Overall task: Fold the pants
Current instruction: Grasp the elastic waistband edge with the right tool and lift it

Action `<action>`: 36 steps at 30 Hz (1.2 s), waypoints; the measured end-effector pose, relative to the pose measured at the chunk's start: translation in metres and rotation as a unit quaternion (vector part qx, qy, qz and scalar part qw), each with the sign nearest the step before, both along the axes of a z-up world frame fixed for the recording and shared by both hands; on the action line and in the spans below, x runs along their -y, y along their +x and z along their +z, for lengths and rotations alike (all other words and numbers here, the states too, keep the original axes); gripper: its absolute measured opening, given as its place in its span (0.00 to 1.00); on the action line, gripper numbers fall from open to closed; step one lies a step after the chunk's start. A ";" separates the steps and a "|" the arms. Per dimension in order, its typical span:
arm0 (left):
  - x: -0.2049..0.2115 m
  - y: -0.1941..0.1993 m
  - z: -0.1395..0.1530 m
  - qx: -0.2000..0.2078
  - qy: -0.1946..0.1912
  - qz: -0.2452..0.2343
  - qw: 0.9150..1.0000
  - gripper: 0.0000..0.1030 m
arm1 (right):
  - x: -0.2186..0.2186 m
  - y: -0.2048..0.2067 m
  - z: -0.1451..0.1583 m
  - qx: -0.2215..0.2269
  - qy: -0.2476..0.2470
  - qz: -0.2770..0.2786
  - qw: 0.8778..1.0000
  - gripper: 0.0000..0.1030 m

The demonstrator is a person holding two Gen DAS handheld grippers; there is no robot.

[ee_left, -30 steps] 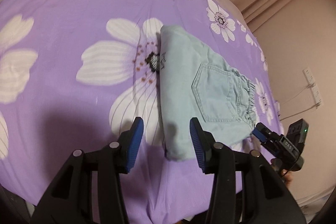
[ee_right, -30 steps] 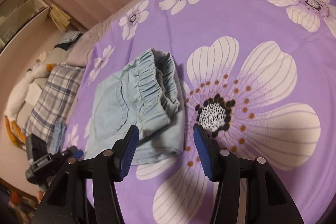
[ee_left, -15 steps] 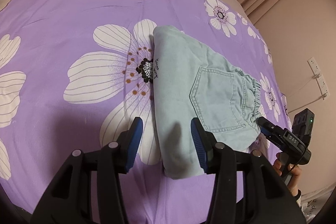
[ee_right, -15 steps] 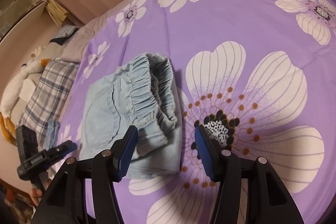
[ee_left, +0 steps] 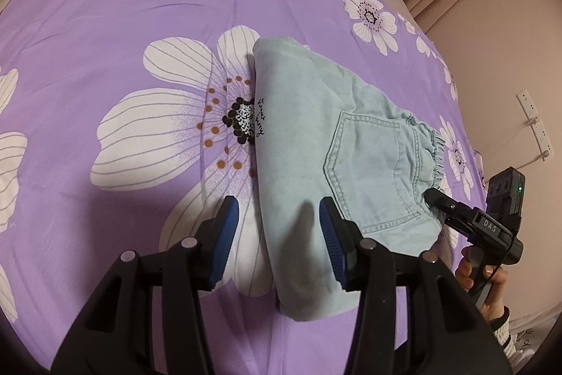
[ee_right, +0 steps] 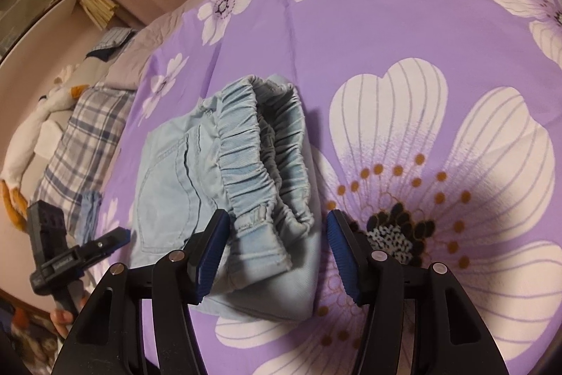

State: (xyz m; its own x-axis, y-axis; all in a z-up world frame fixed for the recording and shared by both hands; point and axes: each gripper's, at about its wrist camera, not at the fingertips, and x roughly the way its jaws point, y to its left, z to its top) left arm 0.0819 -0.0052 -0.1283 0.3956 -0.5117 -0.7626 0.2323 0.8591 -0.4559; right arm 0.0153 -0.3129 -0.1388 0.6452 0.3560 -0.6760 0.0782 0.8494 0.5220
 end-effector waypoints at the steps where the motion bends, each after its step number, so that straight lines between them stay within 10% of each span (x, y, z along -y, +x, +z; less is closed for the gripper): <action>1: 0.001 0.001 0.000 0.001 0.001 -0.001 1.000 0.46 | -0.001 0.001 0.000 -0.002 -0.002 0.003 1.000 0.55; 36: 0.048 0.037 -0.017 0.001 0.004 -0.050 0.999 0.53 | -0.028 0.030 0.000 0.023 -0.041 0.050 0.998 0.66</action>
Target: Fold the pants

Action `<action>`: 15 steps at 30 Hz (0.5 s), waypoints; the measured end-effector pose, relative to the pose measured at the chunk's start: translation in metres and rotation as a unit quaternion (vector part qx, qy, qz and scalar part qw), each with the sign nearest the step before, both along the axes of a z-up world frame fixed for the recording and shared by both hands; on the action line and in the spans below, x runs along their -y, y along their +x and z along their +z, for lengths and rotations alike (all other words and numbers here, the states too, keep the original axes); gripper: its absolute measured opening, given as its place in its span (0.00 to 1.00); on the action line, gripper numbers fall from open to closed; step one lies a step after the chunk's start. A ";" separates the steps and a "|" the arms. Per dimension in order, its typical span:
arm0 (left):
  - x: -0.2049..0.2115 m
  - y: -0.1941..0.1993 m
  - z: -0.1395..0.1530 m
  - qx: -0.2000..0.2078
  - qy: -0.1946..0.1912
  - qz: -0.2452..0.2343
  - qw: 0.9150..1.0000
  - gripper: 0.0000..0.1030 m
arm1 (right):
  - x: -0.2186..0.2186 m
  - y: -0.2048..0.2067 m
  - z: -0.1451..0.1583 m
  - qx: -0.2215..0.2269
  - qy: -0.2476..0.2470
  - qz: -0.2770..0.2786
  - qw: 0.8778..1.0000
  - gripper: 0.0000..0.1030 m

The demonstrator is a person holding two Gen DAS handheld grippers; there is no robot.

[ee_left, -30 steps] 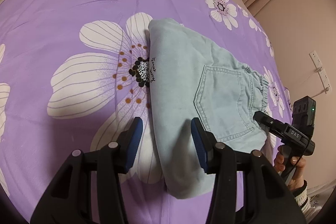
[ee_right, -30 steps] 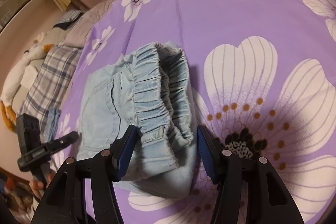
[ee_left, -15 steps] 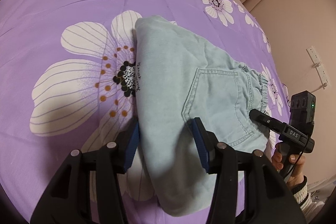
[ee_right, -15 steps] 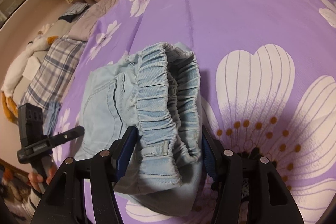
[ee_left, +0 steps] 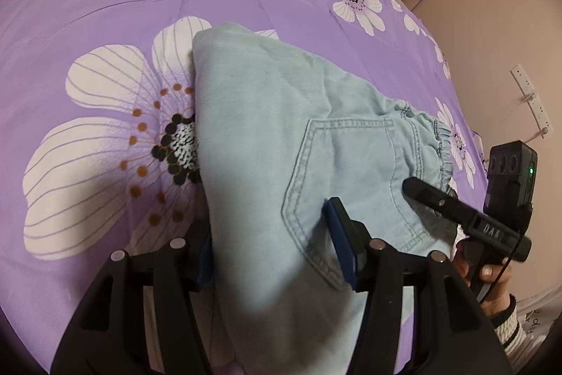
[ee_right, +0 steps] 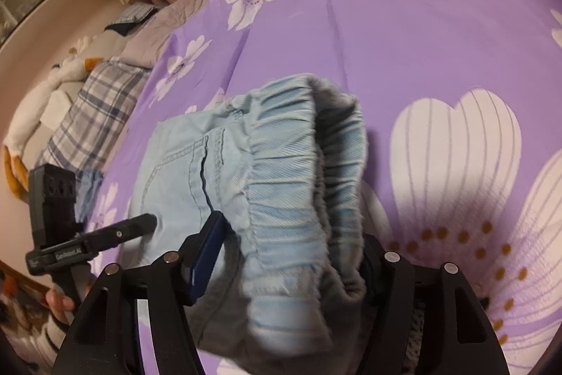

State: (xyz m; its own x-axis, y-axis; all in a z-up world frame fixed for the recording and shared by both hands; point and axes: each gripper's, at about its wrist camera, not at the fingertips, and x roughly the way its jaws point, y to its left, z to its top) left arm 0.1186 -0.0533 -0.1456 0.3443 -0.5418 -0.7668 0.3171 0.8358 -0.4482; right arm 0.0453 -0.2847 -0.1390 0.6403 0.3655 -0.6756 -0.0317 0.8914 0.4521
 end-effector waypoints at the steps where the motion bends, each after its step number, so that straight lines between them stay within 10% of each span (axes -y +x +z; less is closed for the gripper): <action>1: 0.001 0.001 0.000 -0.001 -0.001 0.001 1.000 0.53 | -0.004 0.000 0.000 0.003 -0.010 0.000 1.000 0.66; 15: 0.016 -0.018 0.017 0.036 0.022 -0.001 0.999 0.44 | -0.022 -0.011 0.013 0.042 -0.038 -0.032 0.998 0.35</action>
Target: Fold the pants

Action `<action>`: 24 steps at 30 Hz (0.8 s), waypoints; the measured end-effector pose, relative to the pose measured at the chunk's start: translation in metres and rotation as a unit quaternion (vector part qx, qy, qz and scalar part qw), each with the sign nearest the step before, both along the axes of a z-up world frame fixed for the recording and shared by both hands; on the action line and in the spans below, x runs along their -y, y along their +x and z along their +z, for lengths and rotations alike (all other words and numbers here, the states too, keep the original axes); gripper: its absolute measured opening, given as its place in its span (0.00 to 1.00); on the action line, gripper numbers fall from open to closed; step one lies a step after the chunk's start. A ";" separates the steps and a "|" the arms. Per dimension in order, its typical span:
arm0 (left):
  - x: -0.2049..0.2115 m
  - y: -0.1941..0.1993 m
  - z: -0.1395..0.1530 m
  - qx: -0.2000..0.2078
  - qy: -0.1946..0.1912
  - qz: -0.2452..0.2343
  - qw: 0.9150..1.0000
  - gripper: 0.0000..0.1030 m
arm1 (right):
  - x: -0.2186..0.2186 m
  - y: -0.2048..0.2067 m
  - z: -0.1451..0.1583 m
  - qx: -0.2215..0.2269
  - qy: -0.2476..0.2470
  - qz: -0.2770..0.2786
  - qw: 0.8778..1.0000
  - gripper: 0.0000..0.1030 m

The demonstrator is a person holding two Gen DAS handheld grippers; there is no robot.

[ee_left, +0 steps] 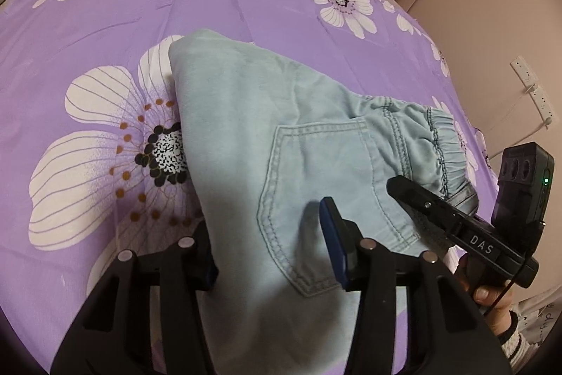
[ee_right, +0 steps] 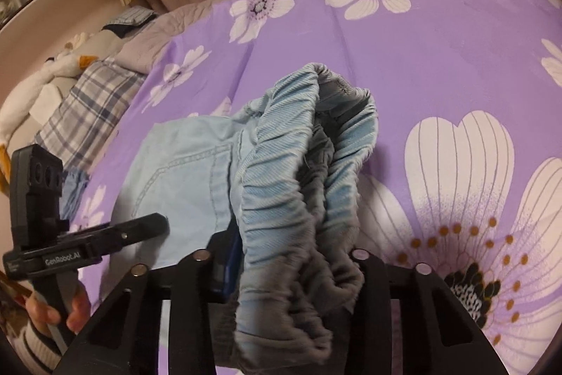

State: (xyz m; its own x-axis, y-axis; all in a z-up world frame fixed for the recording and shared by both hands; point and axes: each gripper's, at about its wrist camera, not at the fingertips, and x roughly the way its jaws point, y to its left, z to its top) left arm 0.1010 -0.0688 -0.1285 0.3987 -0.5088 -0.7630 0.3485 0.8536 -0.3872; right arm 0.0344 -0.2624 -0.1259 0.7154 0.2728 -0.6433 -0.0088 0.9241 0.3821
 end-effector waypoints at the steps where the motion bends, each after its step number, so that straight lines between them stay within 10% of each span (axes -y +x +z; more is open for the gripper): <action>1: 0.001 -0.002 0.001 0.002 0.001 0.000 1.000 0.44 | -0.002 -0.001 0.002 0.004 -0.002 -0.001 1.000 0.33; 24: -0.032 -0.083 0.049 0.049 -0.014 0.025 0.998 0.42 | -0.057 -0.054 0.057 0.086 -0.086 0.043 0.992 0.31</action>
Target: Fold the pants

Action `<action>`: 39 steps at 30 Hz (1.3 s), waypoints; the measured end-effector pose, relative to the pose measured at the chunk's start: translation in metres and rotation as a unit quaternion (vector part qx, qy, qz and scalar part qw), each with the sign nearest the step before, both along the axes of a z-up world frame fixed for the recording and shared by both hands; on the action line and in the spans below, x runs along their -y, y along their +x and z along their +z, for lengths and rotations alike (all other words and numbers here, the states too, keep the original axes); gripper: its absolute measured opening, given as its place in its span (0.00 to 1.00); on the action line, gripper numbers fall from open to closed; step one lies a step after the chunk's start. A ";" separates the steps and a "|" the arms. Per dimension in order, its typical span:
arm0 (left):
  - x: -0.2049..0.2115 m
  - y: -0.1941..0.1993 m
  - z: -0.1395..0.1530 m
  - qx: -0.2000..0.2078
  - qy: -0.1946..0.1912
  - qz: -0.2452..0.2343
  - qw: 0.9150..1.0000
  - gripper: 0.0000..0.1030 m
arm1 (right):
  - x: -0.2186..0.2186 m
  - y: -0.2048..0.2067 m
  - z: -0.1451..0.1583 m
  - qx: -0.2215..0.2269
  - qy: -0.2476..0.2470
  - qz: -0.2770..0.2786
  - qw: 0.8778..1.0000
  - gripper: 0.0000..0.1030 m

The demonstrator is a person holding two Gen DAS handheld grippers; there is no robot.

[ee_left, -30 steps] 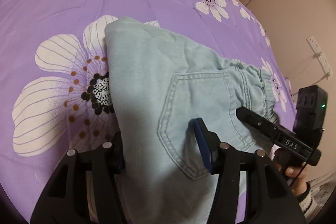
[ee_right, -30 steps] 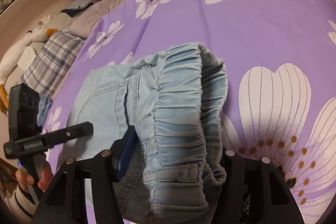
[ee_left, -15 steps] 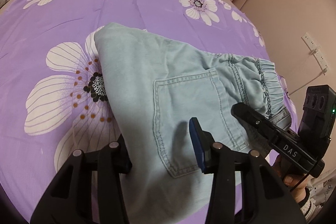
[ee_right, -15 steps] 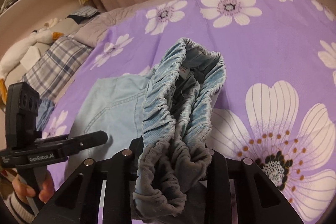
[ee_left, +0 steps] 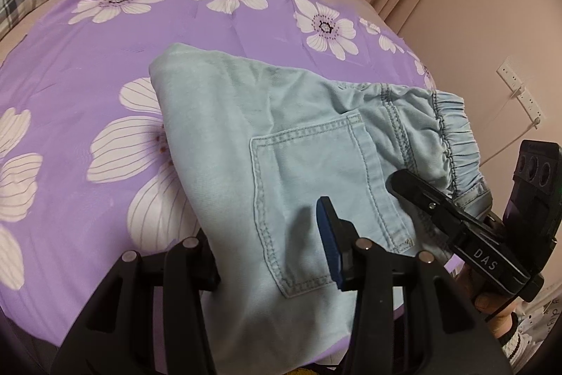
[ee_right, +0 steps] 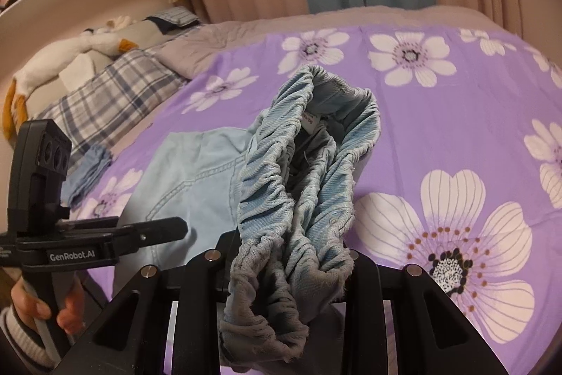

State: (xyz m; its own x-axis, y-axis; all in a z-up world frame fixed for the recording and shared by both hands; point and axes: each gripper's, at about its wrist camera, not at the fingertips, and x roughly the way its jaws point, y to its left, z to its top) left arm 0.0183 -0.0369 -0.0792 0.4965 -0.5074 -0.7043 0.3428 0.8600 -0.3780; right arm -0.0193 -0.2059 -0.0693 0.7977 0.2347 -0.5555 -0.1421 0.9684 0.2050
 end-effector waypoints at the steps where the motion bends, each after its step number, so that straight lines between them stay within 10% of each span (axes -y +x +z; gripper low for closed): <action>1: -0.003 -0.004 0.003 0.003 -0.002 0.002 1.000 0.42 | -0.002 -0.003 0.001 0.002 -0.001 0.002 1.000 0.31; 39: -0.055 -0.042 0.077 0.092 -0.029 0.055 0.994 0.42 | -0.037 -0.026 0.056 0.090 -0.027 0.061 0.994 0.31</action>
